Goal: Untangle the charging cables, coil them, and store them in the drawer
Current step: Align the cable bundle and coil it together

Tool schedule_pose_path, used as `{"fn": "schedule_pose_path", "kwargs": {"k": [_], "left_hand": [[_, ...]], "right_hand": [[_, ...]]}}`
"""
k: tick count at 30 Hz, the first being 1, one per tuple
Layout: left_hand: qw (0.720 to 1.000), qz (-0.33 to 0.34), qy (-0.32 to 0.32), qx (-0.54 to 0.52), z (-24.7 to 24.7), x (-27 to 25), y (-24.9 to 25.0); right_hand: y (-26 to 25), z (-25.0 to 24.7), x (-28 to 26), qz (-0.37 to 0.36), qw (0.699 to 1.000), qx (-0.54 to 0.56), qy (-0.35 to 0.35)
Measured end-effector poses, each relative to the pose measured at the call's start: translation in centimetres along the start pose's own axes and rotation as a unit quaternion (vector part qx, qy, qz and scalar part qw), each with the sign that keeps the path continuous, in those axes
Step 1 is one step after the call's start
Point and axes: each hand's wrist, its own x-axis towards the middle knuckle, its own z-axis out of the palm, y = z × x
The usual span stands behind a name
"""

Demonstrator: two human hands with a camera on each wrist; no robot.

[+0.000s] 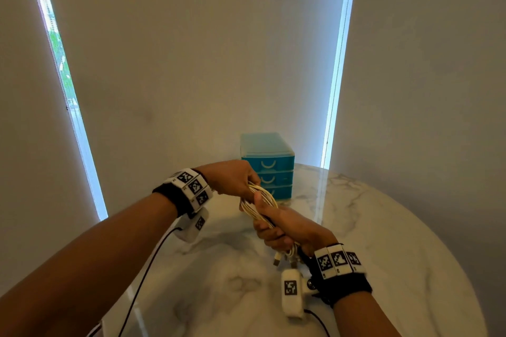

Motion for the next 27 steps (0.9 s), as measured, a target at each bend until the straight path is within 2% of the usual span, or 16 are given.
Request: {"fn": "schedule_pose_path", "kwargs": {"k": [4, 7, 11, 14, 16, 18, 20, 22, 25, 27], "left_hand": [[0.992, -0.054, -0.089, -0.067, -0.9, -0.6, -0.5], [0.987, -0.085, -0.114, -0.072, -1.1, -0.9, -0.7], [0.994, -0.054, -0.056, -0.071, -0.5, -0.9, -0.9], [0.999, -0.018, 0.018, -0.043, 0.0, -1.1, -1.1], [0.992, 0.036, 0.107, 0.057, 0.7, -1.2, -1.0], [0.961, 0.115, 0.162, 0.191, 1.8, -1.2, -0.2], [0.939, 0.173, 0.137, 0.263, 3.1, -0.5, 0.4], [0.939, 0.184, 0.119, 0.266, 3.2, 0.0, 0.8], [0.956, 0.141, 0.113, 0.232, 1.9, 0.0, 1.4], [0.977, 0.099, 0.101, 0.16, 0.7, -0.3, 1.7]], "right_hand": [[0.2, 0.3, 0.0, 0.008, 1.0, 0.012, 0.009], [0.3, 0.7, 0.6, 0.016, 0.999, 0.049, -0.008], [0.0, 1.0, 1.3, 0.036, 0.981, 0.188, -0.025], [-0.1, 1.7, 1.4, 0.028, 0.992, 0.1, 0.075], [-0.2, 2.5, 1.6, 0.009, 0.99, 0.042, 0.138], [-0.3, 3.1, 2.0, -0.001, 0.984, 0.046, 0.173], [-0.2, 3.5, 2.2, 0.002, 0.979, 0.052, 0.197], [-0.1, 3.3, 2.3, 0.0, 0.977, 0.041, 0.208], [-0.2, 2.6, 2.4, -0.034, 0.976, 0.017, 0.216], [-0.5, 2.4, 2.6, -0.074, 0.974, -0.012, 0.213]]}}
